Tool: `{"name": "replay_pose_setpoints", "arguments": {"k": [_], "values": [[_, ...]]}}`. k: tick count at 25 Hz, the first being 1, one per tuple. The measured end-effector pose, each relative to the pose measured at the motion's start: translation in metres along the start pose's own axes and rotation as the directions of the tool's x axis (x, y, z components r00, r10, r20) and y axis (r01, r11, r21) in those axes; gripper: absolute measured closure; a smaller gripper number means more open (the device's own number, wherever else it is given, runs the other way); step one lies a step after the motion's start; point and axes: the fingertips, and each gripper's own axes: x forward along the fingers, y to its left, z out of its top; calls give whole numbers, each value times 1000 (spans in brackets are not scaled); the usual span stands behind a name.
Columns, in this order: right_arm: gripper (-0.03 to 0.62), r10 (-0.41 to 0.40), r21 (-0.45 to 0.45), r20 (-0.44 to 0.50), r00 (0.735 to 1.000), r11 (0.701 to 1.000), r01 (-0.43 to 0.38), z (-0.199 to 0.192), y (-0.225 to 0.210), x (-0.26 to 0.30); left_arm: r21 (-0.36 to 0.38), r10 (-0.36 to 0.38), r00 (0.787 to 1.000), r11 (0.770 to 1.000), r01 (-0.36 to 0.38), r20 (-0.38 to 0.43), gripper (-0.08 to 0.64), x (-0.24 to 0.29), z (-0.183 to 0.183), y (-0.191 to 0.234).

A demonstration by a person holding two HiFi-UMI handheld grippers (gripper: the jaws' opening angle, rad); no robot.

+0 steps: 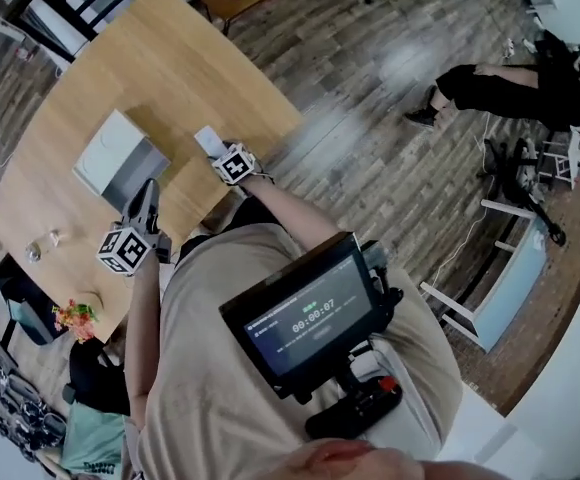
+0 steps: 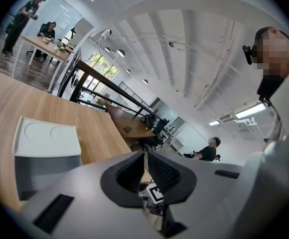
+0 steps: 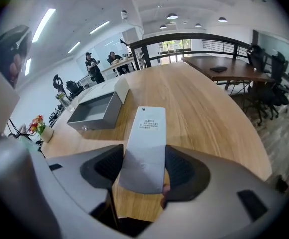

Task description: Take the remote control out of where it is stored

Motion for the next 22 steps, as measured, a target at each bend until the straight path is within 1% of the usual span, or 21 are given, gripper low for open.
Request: {"name": "replay_pose_setpoints", "arguments": {"k": [2, 4, 6, 8, 12, 15, 22], "values": [[319, -17, -32, 86, 996, 999, 20, 25, 2, -23, -3, -7, 1000, 1000, 7, 18, 554, 1, 7, -11], [319, -22, -38, 142, 990, 999, 28, 39, -7, -58, -9, -26, 999, 1000, 26, 29, 554, 12, 9, -32], [319, -6, -28, 187, 982, 1000, 12, 47, -12, -91, -14, -38, 999, 999, 39, 36, 554, 21, 9, -53], [319, 14, -18, 225, 974, 1000, -10, 56, -11, -111, -18, -43, 998, 999, 44, 42, 554, 25, 10, -63], [319, 44, 1, 291, 956, 999, -46, 77, 1, -136, -36, -50, 997, 998, 52, 64, 554, 23, 14, -63], [319, 57, -4, 339, 939, 998, -59, 95, 4, -157, -41, -57, 994, 997, 61, 93, 554, 21, 20, -61], [319, 82, -19, 450, 889, 996, -82, 139, 7, -201, -36, -53, 984, 998, 60, 168, 554, 14, 34, -59]]}}
